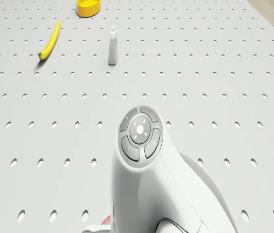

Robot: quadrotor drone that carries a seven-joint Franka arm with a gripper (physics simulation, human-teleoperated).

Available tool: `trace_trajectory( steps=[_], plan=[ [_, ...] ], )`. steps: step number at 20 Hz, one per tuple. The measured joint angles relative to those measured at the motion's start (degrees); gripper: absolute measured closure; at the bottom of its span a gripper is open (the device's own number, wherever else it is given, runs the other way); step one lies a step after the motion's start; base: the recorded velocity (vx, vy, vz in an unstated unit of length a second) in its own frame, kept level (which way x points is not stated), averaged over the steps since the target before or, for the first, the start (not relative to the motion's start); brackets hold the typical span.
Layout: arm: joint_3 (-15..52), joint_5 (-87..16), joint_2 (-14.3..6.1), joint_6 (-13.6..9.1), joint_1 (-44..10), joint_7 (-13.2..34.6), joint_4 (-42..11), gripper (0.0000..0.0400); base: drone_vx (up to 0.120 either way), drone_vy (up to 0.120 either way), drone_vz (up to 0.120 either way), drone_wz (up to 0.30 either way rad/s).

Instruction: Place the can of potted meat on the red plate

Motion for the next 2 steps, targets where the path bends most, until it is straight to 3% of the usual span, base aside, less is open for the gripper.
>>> trace_trajectory(
  steps=[2],
  plan=[
    [0.4,0.4,-0.1,-0.1,0.0,0.0,-0.1,0.0003,0.000,0.000,0.000,0.000]
  ],
)
